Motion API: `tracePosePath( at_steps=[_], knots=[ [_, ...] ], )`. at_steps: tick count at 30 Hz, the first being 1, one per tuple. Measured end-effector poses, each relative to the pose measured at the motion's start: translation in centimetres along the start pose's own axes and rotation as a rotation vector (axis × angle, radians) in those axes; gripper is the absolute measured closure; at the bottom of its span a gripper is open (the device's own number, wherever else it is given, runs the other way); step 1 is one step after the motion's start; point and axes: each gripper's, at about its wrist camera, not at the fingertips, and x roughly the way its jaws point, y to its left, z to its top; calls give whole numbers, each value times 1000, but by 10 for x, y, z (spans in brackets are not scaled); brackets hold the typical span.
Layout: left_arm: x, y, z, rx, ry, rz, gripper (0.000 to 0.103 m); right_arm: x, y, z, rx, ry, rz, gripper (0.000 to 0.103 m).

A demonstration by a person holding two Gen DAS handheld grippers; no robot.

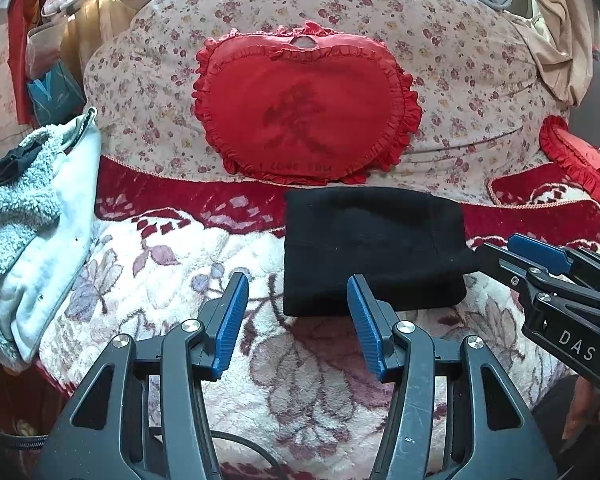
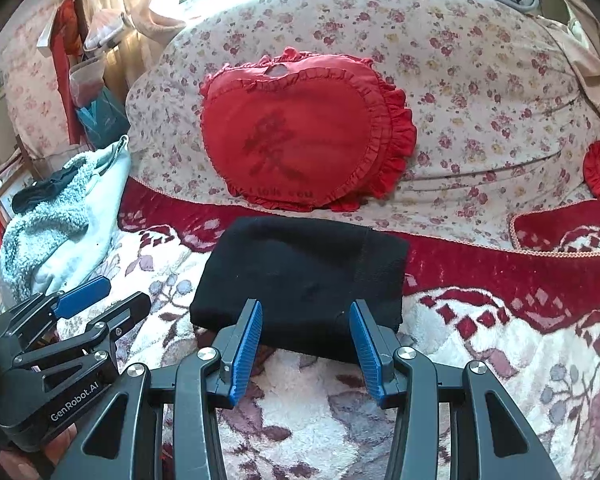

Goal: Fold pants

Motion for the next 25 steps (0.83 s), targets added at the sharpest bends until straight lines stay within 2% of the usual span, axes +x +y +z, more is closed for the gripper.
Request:
tracePosePath(
  at_steps=[19,25],
  knots=[
    [1,3,-3,-3,-13,0,52,4,3,-4,0,17,2,59],
    [5,9,-4,-17,-8,-2,52,9,-13,-9,25,16,-3,59]
  ],
)
